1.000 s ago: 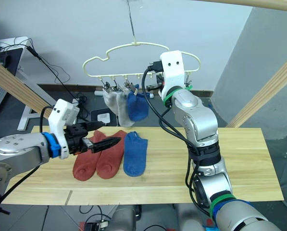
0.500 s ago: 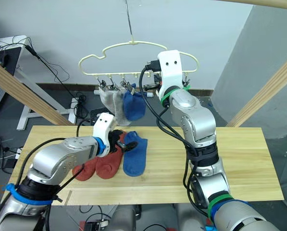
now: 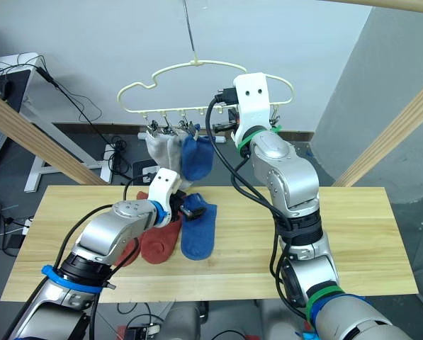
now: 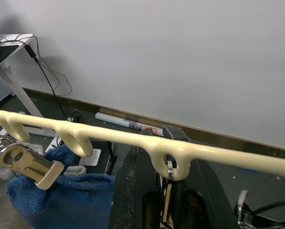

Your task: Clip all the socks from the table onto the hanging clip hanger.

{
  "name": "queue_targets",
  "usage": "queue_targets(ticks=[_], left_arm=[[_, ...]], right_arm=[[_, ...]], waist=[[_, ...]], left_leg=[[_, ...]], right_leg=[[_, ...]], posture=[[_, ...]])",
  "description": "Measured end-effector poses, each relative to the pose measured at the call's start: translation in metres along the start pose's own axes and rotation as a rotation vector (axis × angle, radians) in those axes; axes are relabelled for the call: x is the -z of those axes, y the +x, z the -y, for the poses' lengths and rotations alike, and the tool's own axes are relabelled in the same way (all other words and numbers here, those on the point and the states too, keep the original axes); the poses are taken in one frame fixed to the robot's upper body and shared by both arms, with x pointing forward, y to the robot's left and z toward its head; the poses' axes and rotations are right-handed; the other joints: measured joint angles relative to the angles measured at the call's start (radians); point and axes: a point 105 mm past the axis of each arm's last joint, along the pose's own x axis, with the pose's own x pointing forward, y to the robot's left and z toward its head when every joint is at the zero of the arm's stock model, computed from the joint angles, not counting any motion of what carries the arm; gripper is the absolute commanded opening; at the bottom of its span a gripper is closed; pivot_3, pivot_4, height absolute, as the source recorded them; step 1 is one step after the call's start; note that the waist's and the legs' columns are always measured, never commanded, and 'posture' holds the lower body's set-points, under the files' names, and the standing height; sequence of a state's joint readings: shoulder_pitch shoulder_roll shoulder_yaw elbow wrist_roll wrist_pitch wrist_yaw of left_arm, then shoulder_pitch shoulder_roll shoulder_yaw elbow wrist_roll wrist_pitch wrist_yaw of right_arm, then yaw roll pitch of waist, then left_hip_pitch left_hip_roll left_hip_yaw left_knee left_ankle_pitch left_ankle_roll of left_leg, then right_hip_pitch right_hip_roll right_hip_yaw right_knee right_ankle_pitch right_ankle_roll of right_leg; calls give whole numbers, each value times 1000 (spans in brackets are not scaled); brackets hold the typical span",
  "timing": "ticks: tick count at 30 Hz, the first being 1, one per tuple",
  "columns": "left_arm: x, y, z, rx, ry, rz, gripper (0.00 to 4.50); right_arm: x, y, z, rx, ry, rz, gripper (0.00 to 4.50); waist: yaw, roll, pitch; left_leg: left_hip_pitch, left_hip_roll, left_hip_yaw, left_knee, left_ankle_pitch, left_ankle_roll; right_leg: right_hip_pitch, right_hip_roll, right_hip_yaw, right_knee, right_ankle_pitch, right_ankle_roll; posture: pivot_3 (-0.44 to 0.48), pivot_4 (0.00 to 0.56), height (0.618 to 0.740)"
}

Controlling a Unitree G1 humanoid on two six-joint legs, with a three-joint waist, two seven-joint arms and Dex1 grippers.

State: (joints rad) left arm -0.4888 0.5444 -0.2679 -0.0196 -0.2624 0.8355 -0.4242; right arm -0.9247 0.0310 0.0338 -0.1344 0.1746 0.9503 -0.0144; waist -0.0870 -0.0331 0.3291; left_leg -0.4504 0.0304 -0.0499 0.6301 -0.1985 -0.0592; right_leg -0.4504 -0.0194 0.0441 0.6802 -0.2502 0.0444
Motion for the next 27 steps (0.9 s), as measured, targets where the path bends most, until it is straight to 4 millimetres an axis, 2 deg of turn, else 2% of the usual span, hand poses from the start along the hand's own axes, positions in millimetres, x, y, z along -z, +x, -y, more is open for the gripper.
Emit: queue_targets(ticks=[5,10,20,23,27], left_arm=[[-2,9,0,9,16,1,4500],[6,17,1,11,19,-25,4500],[9,21,4,34,69,-31,4500],[9,22,5,42,77,-33,3957],[10,22,7,50,99,-40,2760]], right_arm=[[0,0,1,8,-1,-2,18],[-1,-2,1,10,-2,-1,18],[-1,-2,2,15,-2,-7,18],[-1,-2,2,16,-2,-7,0],[-1,-2,2,17,-2,-7,0]], waist=[[-1,0,0],[-3,0,0],[-3,0,0],[-3,0,0],[-3,0,0]], left_leg=[[0,0,0,0,0,0],[0,0,0,0,0,0],[0,0,0,1,0,0],[0,0,0,1,0,0],[0,0,0,1,0,0]], right_leg=[[0,0,0,0,0,0],[0,0,0,0,0,0],[0,0,0,1,0,0],[0,0,0,1,0,0],[0,0,0,1,0,0]], posture=[[-161,359,740],[-170,360,740],[-175,361,740],[-174,365,740],[-176,366,740]])
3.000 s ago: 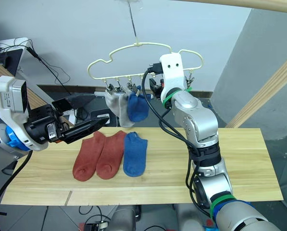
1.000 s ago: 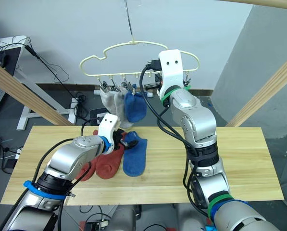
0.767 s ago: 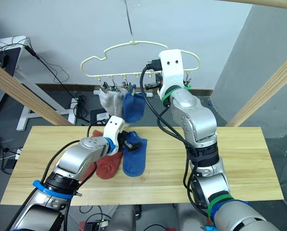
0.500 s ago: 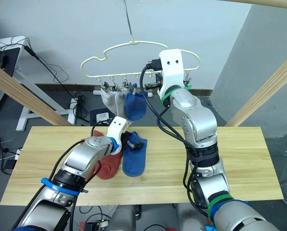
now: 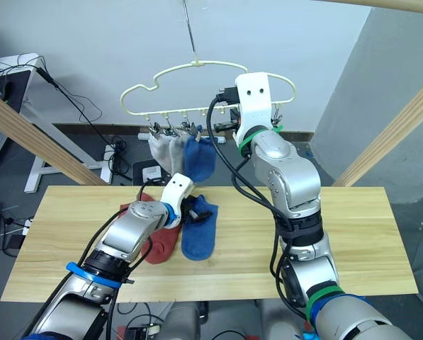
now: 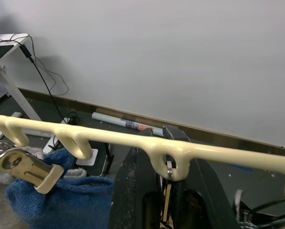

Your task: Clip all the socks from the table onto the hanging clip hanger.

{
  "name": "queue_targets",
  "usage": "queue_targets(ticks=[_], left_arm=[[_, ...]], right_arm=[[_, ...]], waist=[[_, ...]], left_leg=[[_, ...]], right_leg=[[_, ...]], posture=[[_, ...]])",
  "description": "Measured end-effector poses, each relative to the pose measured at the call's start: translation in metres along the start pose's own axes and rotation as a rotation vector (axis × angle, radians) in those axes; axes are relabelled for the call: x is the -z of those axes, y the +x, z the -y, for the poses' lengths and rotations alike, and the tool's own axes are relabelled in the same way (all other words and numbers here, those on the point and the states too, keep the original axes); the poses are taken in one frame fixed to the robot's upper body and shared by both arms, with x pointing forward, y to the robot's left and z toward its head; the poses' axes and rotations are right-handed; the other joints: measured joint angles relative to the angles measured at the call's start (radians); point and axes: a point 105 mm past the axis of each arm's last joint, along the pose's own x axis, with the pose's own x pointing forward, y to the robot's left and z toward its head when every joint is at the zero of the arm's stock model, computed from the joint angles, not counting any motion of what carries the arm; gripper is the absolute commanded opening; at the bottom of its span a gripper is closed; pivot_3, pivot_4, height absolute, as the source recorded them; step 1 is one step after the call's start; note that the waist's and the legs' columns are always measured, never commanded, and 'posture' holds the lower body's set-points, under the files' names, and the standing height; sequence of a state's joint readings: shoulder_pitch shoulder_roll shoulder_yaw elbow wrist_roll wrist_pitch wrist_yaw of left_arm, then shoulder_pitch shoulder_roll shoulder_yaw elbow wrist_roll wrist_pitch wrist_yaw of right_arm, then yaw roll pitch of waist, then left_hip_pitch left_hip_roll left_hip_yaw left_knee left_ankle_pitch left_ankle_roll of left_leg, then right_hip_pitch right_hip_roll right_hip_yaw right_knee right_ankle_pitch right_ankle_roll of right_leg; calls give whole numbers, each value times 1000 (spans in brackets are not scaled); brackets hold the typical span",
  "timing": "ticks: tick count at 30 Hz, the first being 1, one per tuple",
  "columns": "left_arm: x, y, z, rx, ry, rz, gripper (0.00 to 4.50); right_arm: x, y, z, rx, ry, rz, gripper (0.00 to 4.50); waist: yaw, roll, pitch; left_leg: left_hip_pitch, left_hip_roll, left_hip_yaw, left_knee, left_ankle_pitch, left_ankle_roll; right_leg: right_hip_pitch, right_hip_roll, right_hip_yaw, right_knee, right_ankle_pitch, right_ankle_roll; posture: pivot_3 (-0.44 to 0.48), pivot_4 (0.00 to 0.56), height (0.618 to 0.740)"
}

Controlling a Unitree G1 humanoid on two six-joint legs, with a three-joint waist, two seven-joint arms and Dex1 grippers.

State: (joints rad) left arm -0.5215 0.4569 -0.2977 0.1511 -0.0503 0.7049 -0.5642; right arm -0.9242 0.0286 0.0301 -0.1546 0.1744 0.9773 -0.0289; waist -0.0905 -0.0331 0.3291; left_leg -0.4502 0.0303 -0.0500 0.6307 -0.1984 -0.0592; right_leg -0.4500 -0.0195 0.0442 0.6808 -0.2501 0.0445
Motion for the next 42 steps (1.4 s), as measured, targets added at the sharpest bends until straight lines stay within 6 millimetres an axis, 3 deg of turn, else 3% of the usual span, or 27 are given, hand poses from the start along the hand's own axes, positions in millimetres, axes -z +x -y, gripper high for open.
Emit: queue_targets(ticks=[9,10,18,23,33,42], left_arm=[[0,1,6,34,13,3,175],[0,2,6,36,12,4,45],[2,-2,9,42,-8,19,45],[0,-8,17,99,-116,55,45],[-67,-30,26,213,-278,373,45],[-99,-27,30,238,-260,467,45]], right_arm=[[0,0,1,2,1,-1,0],[0,0,1,3,1,-1,0],[0,-1,1,3,0,-6,0],[0,-3,1,1,9,-19,0],[-5,-5,5,14,59,-47,0],[-5,-5,3,12,83,-65,0]], waist=[[0,0,0],[0,0,0],[-2,0,0],[-4,0,0],[-6,1,1],[-18,1,1]], left_leg=[[0,0,0,0,0,0],[0,0,0,0,0,0],[0,0,0,0,0,0],[0,0,0,0,0,0],[0,0,0,0,0,0],[0,0,0,0,0,0]], right_leg=[[0,0,0,0,0,0],[0,0,0,0,0,0],[0,0,0,0,0,0],[0,0,0,0,0,0],[0,0,0,-1,0,0],[0,0,0,-1,0,0]], posture=[[-180,369,740],[-180,369,740],[-179,371,740],[-177,373,740],[-188,375,740],[-200,373,740]])
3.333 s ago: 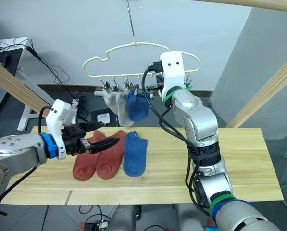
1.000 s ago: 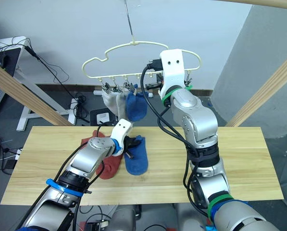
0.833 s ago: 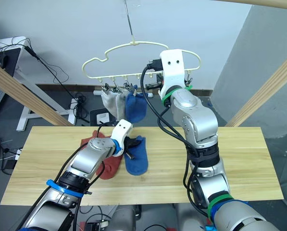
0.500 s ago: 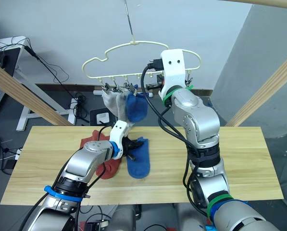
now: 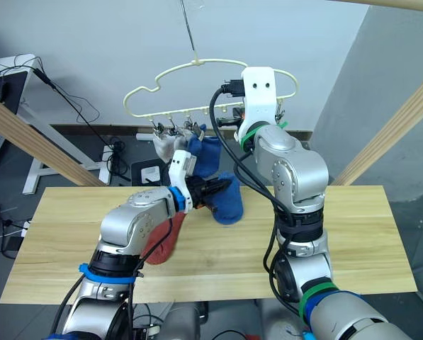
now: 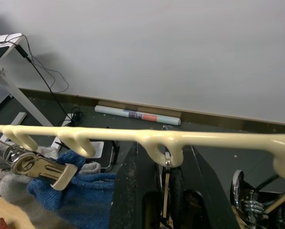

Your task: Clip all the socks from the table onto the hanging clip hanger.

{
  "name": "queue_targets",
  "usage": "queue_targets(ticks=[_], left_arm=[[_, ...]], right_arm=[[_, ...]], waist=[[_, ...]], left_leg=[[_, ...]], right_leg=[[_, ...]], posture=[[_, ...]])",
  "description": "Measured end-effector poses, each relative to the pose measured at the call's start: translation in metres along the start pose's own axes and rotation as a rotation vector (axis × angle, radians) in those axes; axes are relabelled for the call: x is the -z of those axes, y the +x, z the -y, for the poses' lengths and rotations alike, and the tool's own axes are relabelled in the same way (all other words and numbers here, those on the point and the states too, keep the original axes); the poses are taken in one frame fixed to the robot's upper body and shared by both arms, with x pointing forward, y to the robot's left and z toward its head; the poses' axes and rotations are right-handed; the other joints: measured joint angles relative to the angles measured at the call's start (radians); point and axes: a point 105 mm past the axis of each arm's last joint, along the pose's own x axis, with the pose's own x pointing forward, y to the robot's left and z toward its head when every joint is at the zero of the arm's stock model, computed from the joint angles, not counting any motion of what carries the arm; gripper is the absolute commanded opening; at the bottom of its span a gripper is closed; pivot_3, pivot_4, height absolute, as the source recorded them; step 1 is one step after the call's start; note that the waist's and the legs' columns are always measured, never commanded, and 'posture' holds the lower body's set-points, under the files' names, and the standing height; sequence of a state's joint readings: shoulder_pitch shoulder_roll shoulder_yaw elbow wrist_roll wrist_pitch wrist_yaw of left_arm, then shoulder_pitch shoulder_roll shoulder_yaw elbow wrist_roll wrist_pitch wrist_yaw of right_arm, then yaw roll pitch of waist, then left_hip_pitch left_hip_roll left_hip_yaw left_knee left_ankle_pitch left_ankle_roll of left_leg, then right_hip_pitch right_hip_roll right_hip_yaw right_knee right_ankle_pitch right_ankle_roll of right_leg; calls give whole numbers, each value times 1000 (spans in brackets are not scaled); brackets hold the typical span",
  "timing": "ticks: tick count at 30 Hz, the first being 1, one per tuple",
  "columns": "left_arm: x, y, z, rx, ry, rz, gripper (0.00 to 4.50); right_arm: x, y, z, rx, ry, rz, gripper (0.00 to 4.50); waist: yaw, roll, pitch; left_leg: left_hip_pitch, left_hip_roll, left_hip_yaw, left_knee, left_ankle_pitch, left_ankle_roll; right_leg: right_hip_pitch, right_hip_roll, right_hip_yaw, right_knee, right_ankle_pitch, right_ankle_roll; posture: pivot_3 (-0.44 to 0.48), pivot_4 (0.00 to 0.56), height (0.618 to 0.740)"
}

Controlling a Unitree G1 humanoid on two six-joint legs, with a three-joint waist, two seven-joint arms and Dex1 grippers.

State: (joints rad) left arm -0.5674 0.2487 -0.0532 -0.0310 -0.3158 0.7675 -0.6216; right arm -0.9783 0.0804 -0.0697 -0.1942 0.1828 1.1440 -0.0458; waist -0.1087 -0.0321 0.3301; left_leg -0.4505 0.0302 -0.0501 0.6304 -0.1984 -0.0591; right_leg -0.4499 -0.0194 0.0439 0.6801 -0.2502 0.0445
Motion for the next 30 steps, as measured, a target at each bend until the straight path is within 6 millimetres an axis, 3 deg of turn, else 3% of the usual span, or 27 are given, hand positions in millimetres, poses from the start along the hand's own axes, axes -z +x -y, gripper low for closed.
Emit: queue_targets(ticks=[10,26,30], left_arm=[[-23,23,2,29,37,60,45],[-56,43,0,20,96,135,45],[-57,44,1,23,86,140,45]], right_arm=[[-2,0,0,0,7,5,0],[-2,0,-2,-3,12,5,0],[-2,0,-2,-4,13,5,0]], waist=[[-3,0,0],[-4,0,0],[-4,0,0]], left_leg=[[0,0,0,0,0,0],[-1,0,0,0,0,0],[-1,0,0,0,0,0]], right_leg=[[0,0,0,0,0,0],[0,0,0,-1,0,0],[0,0,0,-1,0,0]], posture=[[-203,368,740],[-202,367,740],[-200,365,740]])
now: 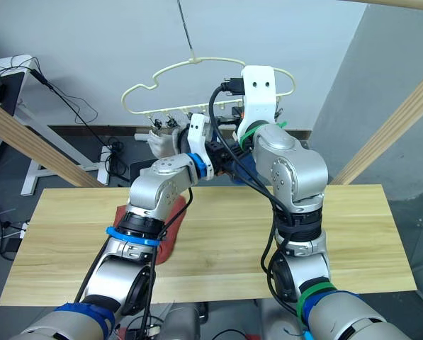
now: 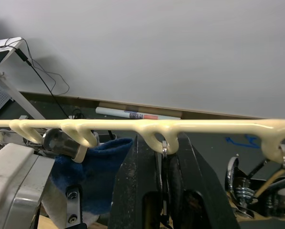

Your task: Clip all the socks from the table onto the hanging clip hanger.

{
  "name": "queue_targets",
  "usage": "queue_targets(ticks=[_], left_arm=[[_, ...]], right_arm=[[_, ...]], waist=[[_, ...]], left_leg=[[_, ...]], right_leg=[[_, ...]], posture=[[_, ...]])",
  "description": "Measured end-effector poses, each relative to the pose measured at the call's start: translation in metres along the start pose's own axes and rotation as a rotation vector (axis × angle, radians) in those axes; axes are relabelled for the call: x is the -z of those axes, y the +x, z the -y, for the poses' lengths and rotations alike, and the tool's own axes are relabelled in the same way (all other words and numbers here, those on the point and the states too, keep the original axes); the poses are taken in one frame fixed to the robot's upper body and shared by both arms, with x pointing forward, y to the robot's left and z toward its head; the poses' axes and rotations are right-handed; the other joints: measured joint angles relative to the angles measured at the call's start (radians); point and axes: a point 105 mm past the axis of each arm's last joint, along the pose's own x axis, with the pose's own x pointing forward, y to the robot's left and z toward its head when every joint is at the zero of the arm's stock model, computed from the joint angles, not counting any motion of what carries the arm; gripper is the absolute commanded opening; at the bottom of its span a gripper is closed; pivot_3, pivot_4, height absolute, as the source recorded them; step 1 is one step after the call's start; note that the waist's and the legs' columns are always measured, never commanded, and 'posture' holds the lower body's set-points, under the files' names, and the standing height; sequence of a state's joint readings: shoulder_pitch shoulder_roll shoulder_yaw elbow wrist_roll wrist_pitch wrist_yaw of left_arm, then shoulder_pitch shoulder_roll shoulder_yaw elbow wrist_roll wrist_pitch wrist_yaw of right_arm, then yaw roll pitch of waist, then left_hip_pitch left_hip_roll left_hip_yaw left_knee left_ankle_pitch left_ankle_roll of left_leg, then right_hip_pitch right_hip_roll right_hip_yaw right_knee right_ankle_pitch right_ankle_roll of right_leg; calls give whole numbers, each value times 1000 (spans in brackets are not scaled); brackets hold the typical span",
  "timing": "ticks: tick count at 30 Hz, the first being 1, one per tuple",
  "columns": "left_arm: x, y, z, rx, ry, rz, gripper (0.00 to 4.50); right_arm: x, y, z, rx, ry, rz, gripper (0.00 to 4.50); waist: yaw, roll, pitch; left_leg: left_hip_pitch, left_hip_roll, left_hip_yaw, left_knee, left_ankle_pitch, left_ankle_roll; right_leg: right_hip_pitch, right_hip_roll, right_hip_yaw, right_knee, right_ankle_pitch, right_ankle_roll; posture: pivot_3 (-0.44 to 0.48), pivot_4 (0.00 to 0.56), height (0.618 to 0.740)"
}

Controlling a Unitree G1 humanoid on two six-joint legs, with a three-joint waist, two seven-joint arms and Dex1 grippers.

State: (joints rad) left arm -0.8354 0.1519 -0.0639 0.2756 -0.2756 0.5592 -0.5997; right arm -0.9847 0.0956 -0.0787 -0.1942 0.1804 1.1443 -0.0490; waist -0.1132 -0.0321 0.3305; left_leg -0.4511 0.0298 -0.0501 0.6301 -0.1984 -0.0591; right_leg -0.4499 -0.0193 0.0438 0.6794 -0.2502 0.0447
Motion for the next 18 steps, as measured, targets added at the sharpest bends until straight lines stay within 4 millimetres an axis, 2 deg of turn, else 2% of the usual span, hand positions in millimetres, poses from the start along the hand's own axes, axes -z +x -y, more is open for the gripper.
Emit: queue_targets(ticks=[18], left_arm=[[-7,-2,1,5,-1,20,45]], right_arm=[[-1,0,0,-1,1,6,0]], waist=[[0,0,0]], left_leg=[[0,0,0,0,0,0]], right_leg=[[0,0,0,0,0,0]], posture=[[-190,359,740]])
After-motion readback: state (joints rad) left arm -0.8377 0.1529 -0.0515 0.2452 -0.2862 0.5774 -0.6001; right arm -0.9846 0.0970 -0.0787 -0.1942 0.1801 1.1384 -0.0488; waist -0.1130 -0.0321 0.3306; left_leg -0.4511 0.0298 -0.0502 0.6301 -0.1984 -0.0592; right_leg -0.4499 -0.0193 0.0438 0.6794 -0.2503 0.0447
